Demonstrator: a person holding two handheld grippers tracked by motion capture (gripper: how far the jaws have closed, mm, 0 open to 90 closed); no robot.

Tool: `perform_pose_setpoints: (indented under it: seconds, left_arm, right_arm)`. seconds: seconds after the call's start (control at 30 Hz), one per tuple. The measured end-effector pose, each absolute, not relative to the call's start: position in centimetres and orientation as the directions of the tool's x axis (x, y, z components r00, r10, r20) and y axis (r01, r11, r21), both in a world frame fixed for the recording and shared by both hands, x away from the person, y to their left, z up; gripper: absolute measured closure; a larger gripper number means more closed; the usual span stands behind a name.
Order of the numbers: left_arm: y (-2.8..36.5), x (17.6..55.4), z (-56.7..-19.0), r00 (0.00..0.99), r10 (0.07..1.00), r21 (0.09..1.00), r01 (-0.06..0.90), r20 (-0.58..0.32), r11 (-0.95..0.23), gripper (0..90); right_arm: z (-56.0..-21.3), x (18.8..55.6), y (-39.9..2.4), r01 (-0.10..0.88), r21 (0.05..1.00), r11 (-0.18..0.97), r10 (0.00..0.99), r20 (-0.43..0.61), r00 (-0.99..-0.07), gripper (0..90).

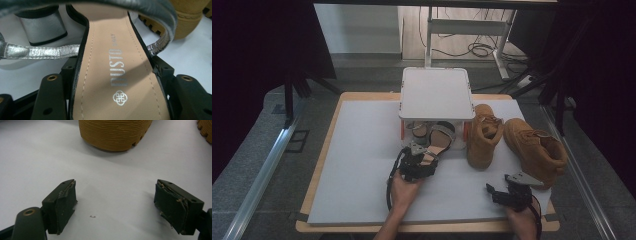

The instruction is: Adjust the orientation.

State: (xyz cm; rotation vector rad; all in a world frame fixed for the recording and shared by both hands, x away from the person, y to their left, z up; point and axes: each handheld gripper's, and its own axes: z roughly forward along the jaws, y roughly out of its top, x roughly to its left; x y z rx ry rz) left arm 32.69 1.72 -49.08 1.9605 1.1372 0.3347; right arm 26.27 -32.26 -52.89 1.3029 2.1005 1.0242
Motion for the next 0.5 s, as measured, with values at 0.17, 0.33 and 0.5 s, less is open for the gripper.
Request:
perform_pose_setpoints:
  seconds: [0.17, 0.33, 0.5]
  left_arm:
    - [1.2, 33.4, -49.1, 0.537, 0.827, 0.764, 0.601, -0.167, -0.236, 39.1]
    - [0.4, 34.2, -49.1, 0.523, 0.836, 0.764, 0.605, -0.169, -0.224, 39.1]
    - [-0.5, 35.1, -49.2, 0.504, 0.848, 0.763, 0.609, -0.163, -0.216, 39.1]
  right_arm:
    - [-52.9, 26.3, -32.3, 0.552, 0.788, 0.274, 0.896, 0.0, -0.445, 18.0]
    - [-52.9, 26.3, -32.3, 0.552, 0.788, 0.273, 0.896, 0.001, -0.444, 18.0]
    - [-52.9, 26.3, -32.3, 0.552, 0.788, 0.273, 0.896, 0.001, -0.445, 18.0]
